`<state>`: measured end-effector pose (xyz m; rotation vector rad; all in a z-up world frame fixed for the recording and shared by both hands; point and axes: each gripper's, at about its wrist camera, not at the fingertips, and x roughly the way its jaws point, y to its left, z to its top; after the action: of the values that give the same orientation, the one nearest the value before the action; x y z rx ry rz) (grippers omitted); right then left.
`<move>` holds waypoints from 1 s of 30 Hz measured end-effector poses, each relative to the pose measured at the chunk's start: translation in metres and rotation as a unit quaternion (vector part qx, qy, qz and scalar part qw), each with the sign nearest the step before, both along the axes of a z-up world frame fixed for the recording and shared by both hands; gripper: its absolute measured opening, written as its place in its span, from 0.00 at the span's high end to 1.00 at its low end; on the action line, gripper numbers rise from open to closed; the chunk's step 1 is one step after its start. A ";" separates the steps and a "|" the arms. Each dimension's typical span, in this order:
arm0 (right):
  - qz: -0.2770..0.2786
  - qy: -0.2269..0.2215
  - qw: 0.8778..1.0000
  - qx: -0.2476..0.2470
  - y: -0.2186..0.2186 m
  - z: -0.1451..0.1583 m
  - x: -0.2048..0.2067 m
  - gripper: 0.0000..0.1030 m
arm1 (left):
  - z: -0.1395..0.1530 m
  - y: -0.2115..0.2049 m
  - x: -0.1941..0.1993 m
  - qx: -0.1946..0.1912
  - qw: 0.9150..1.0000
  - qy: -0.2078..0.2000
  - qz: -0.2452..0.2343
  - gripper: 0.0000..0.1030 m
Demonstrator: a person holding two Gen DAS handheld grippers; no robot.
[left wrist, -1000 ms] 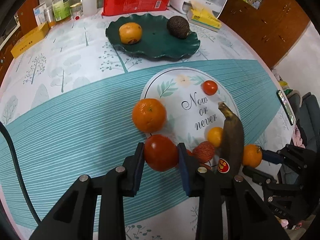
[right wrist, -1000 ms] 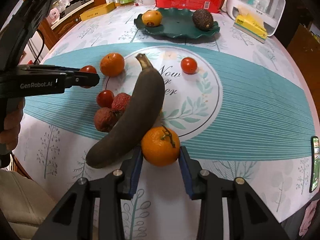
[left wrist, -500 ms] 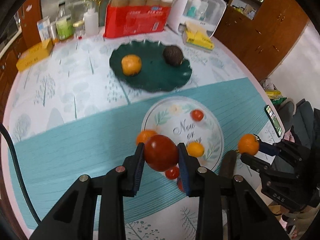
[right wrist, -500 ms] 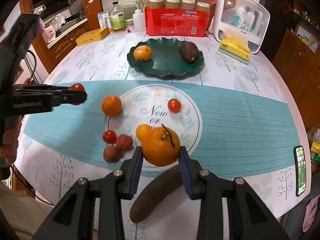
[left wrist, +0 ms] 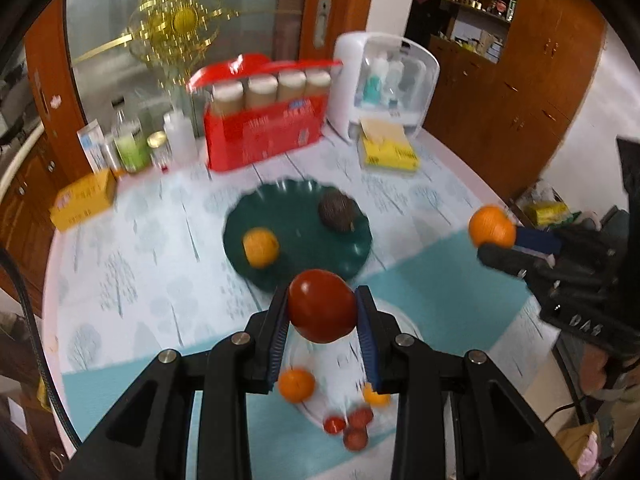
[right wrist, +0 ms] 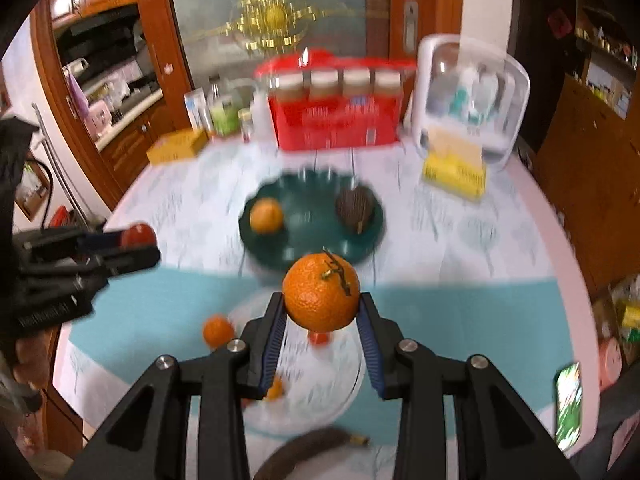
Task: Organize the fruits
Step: 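Carry the tomato and tangerine to the green plate and release both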
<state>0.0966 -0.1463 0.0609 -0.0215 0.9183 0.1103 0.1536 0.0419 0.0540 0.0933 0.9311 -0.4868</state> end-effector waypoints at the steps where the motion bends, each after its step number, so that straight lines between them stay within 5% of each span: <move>1: 0.003 -0.005 1.000 -0.001 -0.001 0.006 0.006 0.65 | 0.006 -0.003 0.007 0.004 1.000 -0.006 0.004 0.70; 7: 0.041 -0.036 0.998 -0.012 -0.007 0.043 0.069 0.65 | 0.034 -0.021 0.062 0.028 0.998 -0.029 0.038 0.70; 12: 0.065 -0.023 0.998 -0.012 -0.005 0.026 0.115 0.65 | 0.016 -0.035 0.113 0.040 0.997 -0.008 0.062 0.70; 19: 0.073 0.062 0.995 0.039 -0.011 -0.058 0.170 0.65 | -0.047 -0.053 0.161 0.044 0.995 0.052 0.068 0.70; 30: 0.055 0.155 0.984 0.068 -0.021 -0.176 0.196 0.65 | -0.157 -0.080 0.212 0.073 0.987 0.135 0.050 0.70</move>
<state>0.2930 -0.1669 -0.1147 0.0739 1.2195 0.2839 0.3654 -0.0383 -0.1031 0.1142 1.2307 -0.3434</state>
